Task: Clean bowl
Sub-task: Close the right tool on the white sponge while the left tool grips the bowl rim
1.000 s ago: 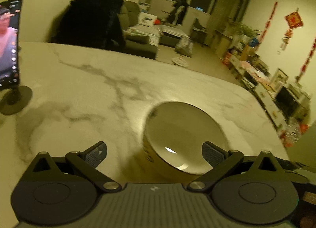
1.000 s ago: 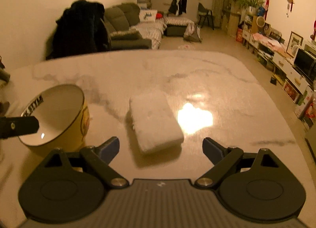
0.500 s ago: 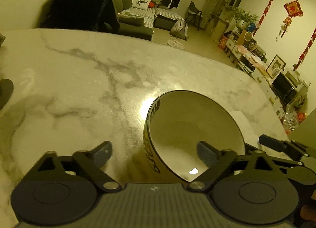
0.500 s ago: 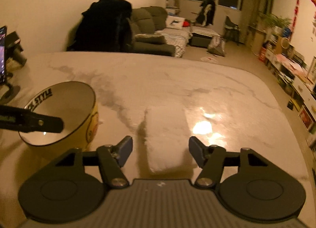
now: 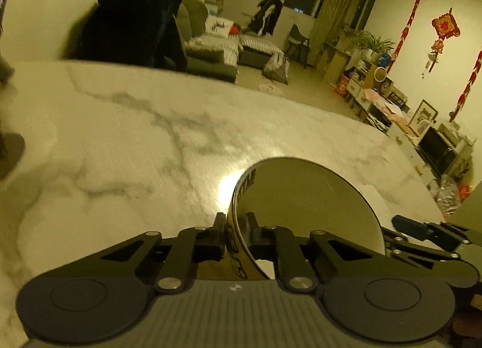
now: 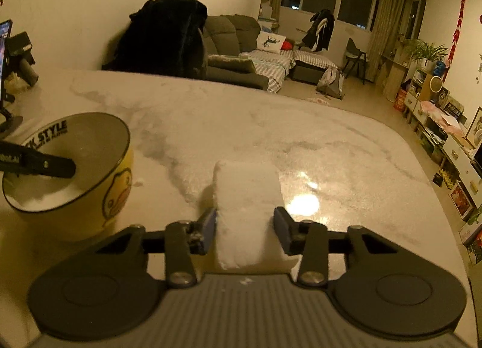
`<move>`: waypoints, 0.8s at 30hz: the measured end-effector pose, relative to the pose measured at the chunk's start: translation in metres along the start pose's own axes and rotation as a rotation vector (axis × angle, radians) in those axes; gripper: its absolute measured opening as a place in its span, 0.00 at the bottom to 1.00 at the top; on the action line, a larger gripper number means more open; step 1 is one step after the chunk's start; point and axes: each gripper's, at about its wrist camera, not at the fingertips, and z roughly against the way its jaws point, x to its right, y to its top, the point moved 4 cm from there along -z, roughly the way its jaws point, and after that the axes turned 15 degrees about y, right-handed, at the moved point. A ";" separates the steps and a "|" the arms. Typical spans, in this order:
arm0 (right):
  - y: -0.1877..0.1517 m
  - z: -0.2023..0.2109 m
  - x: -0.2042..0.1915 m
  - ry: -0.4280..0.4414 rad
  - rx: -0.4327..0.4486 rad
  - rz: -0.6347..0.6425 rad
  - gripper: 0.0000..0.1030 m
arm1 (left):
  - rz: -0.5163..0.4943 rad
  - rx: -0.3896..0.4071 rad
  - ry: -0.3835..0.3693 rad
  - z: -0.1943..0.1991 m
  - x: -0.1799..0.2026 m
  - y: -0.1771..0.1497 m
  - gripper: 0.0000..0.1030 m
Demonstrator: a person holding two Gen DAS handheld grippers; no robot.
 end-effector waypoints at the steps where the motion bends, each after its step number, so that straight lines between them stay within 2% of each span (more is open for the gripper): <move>1: 0.002 0.002 0.002 0.016 0.012 -0.018 0.31 | -0.006 0.012 0.003 0.004 0.001 0.000 0.10; 2: 0.004 0.005 0.007 0.044 0.026 -0.048 0.22 | -0.016 0.024 0.003 0.006 0.002 0.002 0.10; 4: 0.008 0.012 0.016 0.085 0.049 -0.110 0.22 | -0.033 0.037 -0.006 0.010 0.004 0.004 0.10; 7: 0.009 0.020 0.019 0.087 0.059 -0.129 0.19 | -0.040 0.044 -0.021 0.012 0.007 0.006 0.10; 11: 0.007 0.035 0.029 0.152 0.104 -0.217 0.15 | -0.068 0.090 -0.031 0.020 0.014 0.008 0.11; 13: 0.020 0.032 0.033 0.194 0.135 -0.255 0.14 | -0.100 0.121 -0.035 0.026 0.021 0.008 0.11; 15: 0.030 0.040 0.035 0.267 0.179 -0.288 0.14 | -0.114 0.131 -0.040 0.028 0.023 0.007 0.12; 20: 0.040 0.068 0.020 0.428 0.235 -0.275 0.14 | -0.136 0.148 -0.041 0.032 0.031 0.008 0.12; 24: 0.039 0.070 0.002 0.547 0.193 -0.262 0.15 | -0.159 0.167 -0.039 0.035 0.036 0.005 0.13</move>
